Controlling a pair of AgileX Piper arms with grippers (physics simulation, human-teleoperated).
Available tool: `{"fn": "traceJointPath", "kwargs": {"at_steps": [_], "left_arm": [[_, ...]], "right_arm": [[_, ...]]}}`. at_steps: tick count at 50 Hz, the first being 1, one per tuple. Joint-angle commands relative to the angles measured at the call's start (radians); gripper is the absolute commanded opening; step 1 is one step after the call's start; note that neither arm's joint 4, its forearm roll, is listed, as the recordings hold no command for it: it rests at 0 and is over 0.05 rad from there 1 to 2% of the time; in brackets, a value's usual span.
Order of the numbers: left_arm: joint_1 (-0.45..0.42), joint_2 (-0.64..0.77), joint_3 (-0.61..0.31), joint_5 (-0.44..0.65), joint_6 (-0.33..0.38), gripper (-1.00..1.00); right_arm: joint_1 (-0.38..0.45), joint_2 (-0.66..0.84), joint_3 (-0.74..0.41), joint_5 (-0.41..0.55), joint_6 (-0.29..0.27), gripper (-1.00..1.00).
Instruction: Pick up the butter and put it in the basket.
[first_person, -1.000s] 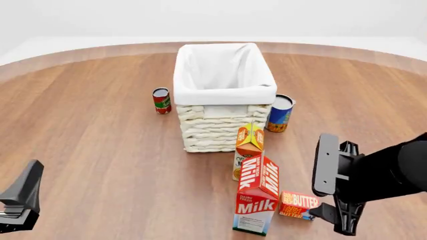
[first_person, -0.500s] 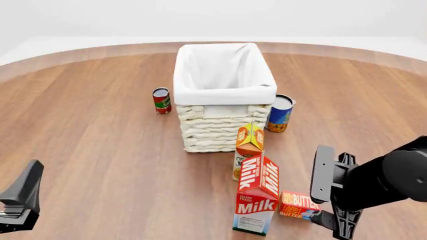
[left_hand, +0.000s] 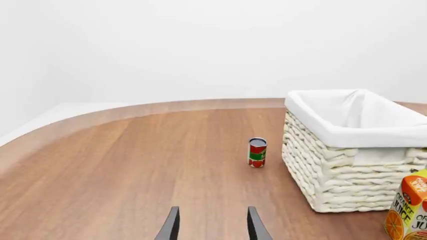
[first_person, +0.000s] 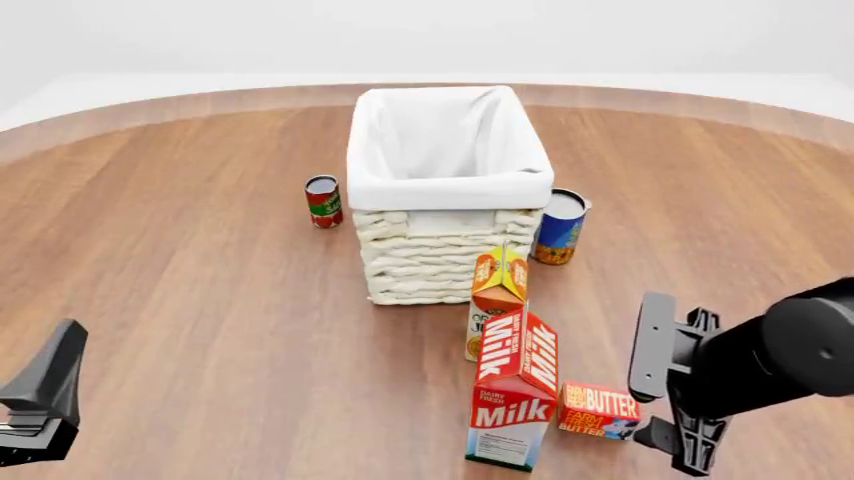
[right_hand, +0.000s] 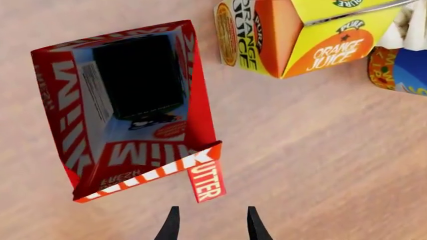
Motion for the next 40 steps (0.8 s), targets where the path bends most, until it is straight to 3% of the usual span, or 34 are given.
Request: {"fn": "traceJointPath", "kwargs": {"at_steps": [1, 27, 40], "left_arm": [[0.0, 0.0, 0.0, 0.0, 0.0, 1.0], [0.0, 0.0, 0.0, 0.0, 0.0, 1.0], [0.0, 0.0, 0.0, 0.0, 0.0, 1.0]], "right_arm": [[-0.005, 0.031, 0.011, -0.038, 0.005, 1.0], [0.038, 0.146, 0.06, -0.171, 0.064, 1.0], [0.021, 0.236, 0.083, -0.255, 0.079, 1.0]]}}
